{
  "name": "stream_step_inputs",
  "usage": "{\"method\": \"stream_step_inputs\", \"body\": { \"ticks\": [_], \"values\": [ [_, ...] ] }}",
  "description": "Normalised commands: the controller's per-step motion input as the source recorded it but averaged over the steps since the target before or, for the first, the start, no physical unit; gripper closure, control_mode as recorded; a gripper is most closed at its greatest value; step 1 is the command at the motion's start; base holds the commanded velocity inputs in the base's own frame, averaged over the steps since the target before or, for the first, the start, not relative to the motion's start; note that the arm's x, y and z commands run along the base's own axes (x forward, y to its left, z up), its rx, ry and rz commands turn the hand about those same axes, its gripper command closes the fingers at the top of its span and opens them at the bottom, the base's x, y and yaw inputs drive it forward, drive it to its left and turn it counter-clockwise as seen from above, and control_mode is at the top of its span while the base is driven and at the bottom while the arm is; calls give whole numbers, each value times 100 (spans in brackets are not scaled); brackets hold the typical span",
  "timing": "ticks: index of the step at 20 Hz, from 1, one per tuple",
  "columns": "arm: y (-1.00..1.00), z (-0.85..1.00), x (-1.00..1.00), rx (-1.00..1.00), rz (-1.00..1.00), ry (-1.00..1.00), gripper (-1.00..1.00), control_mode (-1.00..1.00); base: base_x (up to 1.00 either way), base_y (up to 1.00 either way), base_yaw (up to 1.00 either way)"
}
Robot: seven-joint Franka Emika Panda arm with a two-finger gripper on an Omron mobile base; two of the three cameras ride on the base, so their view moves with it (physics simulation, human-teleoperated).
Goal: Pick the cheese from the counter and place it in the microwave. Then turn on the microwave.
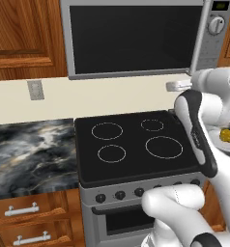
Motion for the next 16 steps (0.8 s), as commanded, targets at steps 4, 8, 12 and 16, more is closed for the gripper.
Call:
{"method": "stream_step_inputs", "body": {
  "ticks": [4, 8, 12, 16],
  "values": [
    [-35, 34, -15, 0, 0, -32, -100, -100, 0, 0, 0],
    [-36, 30, -8, 0, 0, -30, -100, -100, 0, 0, 0],
    [-36, 23, 0, 0, 0, -24, -100, -100, 0, 0, 0],
    [-35, 21, 0, 0, 0, -21, -100, -100, 0, 0, 0]
  ]
}}
